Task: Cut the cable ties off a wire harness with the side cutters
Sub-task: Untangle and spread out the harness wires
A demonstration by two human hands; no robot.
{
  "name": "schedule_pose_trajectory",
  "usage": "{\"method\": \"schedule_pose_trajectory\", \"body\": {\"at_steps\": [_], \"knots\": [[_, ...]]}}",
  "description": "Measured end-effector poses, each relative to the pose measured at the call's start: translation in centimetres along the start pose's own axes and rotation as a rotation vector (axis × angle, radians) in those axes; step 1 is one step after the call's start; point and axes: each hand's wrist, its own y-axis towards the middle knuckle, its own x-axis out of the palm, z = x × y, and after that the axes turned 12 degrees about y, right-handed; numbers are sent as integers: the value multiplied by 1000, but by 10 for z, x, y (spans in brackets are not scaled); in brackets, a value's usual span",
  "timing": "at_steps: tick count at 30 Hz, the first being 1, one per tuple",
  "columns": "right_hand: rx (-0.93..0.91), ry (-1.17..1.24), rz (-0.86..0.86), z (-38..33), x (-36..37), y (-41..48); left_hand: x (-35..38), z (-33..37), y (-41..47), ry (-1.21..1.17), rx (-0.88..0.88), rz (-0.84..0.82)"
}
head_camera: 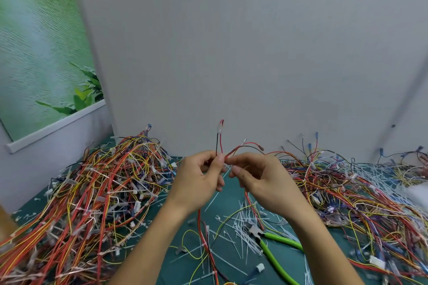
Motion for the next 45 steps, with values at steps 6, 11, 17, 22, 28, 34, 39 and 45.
{"method": "schedule_pose_trajectory", "body": {"at_steps": [6,11,17,22,28,34,39,45], "knots": [[-52,-54,32,1,4,-2,-5,0,5,-233,-114,-117],[-129,-144,4,-3,1,-3,-16,2,6,-340,-147,-165],[-159,-199,5,-9,-1,-5,-16,2,5,-269,-121,-225],[-117,-145,-20,-9,1,-6,-16,3,3,-263,-97,-290],[-122,-203,-48,-11,-1,-5,-14,7,1,-428,-151,-457],[-186,-244,-58,-13,-7,-6,-13,9,1,-548,-142,-552],[-197,-271,-73,-12,-13,-5,-11,10,0,-613,-132,-570],[25,-261,-122,-3,-24,-3,1,4,1,-317,-160,-248]]}}
